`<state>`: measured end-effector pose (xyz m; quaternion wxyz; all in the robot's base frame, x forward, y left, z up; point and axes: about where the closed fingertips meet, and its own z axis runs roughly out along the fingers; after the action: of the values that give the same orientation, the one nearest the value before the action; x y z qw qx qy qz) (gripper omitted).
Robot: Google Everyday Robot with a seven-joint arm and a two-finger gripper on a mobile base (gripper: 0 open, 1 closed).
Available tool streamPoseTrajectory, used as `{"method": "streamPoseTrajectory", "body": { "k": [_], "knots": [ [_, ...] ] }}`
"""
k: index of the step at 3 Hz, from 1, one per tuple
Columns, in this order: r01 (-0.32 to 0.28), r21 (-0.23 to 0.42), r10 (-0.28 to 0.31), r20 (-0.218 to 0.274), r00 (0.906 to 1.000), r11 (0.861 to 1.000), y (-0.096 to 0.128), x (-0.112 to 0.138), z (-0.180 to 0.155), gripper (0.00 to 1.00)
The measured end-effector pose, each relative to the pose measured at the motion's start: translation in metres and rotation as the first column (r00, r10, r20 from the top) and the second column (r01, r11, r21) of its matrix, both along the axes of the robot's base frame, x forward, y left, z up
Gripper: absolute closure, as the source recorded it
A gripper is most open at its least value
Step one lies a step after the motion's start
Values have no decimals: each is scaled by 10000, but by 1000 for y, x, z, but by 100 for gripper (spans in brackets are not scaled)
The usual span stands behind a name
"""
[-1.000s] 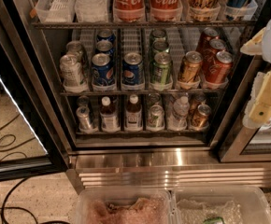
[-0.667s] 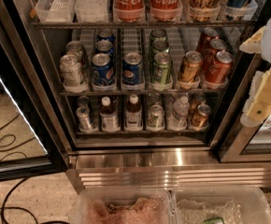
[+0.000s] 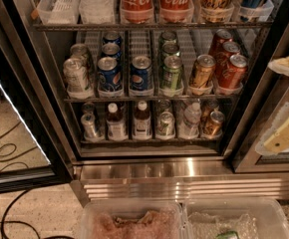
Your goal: Pick coke can from middle shelf of fridge
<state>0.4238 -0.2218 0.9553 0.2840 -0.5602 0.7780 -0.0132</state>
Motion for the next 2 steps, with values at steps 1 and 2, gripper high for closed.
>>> {"method": "streamPoseTrajectory", "body": {
  "k": [1, 2],
  "knots": [
    [196, 1326, -341, 1079, 9936, 9910, -17, 3, -20, 0],
    [152, 1612, -495, 2115, 9761, 9868, -22, 11, 0, 0]
  ]
}}
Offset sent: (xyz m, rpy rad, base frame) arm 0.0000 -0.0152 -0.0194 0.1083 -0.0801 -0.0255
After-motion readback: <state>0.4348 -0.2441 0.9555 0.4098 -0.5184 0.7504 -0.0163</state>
